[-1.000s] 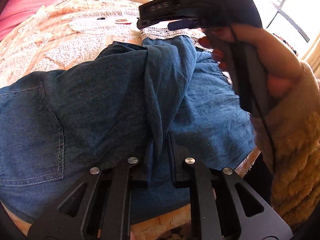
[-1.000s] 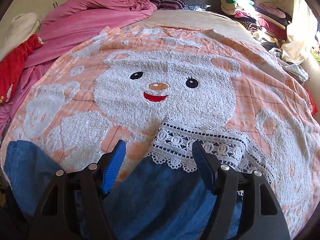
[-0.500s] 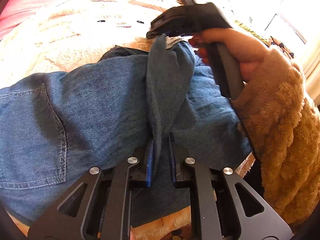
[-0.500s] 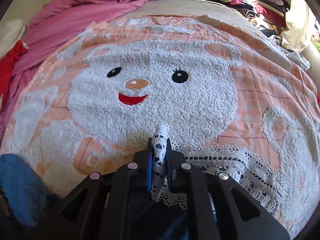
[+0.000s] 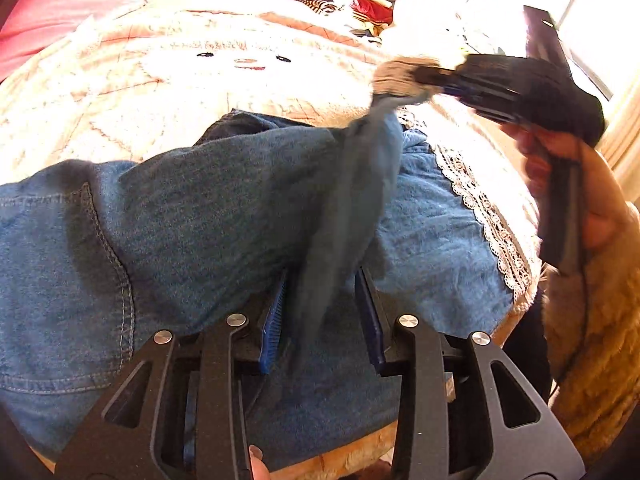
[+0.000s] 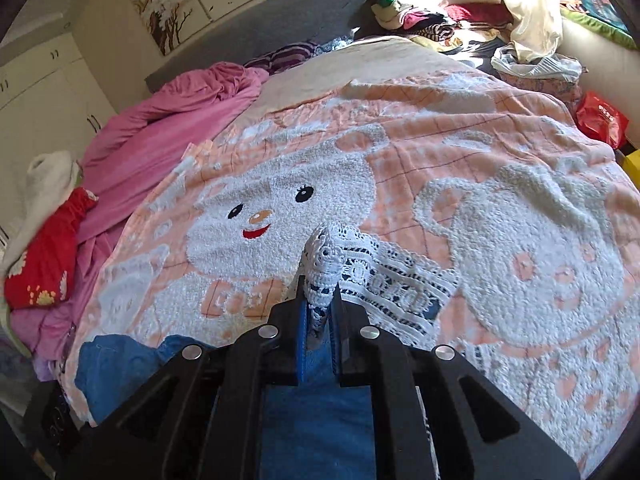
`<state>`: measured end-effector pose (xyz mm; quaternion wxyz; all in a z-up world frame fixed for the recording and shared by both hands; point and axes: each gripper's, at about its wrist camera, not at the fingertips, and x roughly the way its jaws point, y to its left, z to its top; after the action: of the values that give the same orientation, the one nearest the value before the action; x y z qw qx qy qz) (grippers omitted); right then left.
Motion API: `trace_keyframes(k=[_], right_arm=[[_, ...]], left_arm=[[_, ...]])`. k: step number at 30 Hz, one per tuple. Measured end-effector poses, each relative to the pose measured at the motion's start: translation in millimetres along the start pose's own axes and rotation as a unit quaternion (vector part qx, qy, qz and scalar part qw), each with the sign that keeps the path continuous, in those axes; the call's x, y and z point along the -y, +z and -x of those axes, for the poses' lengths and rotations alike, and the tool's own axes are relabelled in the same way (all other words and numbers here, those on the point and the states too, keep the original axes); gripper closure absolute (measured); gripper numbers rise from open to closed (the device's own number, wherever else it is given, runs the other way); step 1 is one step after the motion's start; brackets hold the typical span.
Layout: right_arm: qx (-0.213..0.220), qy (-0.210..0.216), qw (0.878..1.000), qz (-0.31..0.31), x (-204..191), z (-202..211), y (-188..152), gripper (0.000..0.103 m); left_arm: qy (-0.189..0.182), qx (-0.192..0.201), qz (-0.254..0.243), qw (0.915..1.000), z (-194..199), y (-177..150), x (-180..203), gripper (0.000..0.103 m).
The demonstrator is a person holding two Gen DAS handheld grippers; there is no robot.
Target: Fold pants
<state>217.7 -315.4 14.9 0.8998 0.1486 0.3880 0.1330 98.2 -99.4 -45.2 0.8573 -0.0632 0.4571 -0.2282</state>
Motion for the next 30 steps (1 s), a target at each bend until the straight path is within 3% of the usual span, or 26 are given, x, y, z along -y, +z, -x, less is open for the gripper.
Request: trace_keyframes(k=[2, 4, 8, 18, 24, 28, 30], right_arm=[[0.014, 0.002, 1.000, -0.014, 7.7, 18.0, -6.2, 0.095], [0.022, 0.006, 0.999, -0.035, 16.3, 34.3, -14.1, 0.095], [0.022, 0.006, 0.997, -0.067, 31.8, 61.3, -42.4, 0.095], [-0.009, -0.010, 0.991, -0.136, 50.4, 111.3, -130.2, 0.095], [-0.032, -0.032, 0.990, -0.133, 54.0, 109.4, -154.2, 0.093], [-0.033, -0.033, 0.988, -0.144, 60.1, 111.0, -159.8, 0.083], [-0.028, -0.023, 0.987, -0.155, 65.6, 112.3, -159.3, 0.083]], left_arm=[[0.003, 0.002, -0.004, 1.0000, -2.3, 1.8, 0.1, 0.076], [0.010, 0.004, -0.011, 0.9999, -4.3, 2.9, 0.9, 0.090], [0.011, 0.008, -0.026, 0.9996, 1.4, 3.3, 2.1, 0.100], [0.015, 0.020, -0.083, 0.9963, 25.7, -14.9, 11.0, 0.101], [0.018, 0.005, -0.081, 0.9965, 17.2, -27.3, 16.7, 0.101], [0.022, 0.005, -0.081, 0.9965, 16.6, -29.0, 18.2, 0.101], [0.023, 0.006, -0.084, 0.9961, 18.7, -29.7, 20.2, 0.101]])
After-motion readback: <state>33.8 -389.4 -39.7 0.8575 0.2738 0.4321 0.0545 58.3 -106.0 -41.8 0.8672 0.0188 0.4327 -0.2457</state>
